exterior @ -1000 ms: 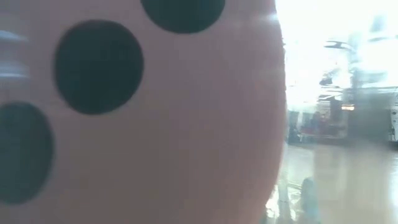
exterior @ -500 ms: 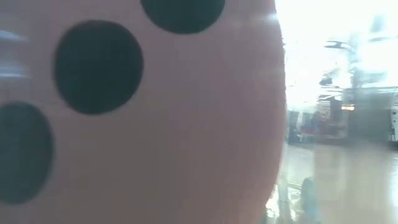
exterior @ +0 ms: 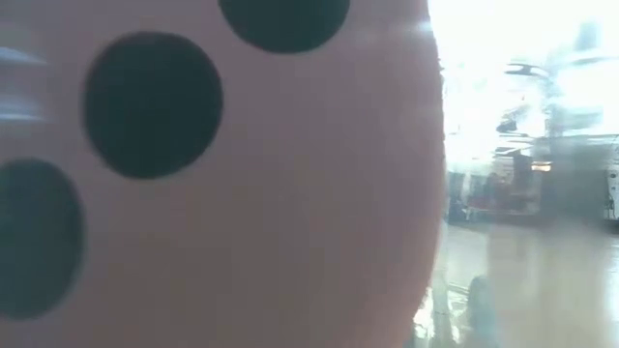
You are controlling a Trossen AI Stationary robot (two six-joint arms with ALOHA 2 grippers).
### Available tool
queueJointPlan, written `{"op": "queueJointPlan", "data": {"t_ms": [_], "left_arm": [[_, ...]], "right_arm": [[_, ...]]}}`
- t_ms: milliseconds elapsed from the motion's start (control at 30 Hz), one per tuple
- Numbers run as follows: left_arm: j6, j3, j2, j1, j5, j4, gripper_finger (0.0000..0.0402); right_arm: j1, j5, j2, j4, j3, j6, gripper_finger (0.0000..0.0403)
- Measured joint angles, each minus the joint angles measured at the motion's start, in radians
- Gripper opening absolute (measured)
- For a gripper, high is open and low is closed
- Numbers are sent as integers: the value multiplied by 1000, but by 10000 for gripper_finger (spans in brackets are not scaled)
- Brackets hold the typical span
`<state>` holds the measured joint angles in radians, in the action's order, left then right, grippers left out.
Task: Pick & Place Dice
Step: Put the small green dice into the transparent bin
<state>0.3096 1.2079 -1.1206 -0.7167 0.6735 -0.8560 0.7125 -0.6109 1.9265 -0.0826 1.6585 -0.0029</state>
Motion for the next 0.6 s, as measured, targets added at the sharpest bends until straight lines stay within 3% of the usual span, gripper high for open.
{"op": "queueJointPlan", "data": {"t_ms": [133, 267, 400, 533, 600], "left_arm": [[81, 0, 113, 27, 56, -200, 193], [71, -42, 189, 147, 65, -205, 173], [-28, -177, 245, 332, 63, -134, 148], [-110, -347, 273, 549, 61, 45, 132], [-142, -412, 275, 639, 11, 138, 127]], "right_arm": [[49, -102, -4, -81, 0, 82, 263], [78, -116, -6, -102, -1, 130, 263], [86, -114, -6, -104, -1, 138, 258], [85, -111, -6, -122, -1, 135, 247], [85, -108, -6, -139, -1, 135, 242]]}}
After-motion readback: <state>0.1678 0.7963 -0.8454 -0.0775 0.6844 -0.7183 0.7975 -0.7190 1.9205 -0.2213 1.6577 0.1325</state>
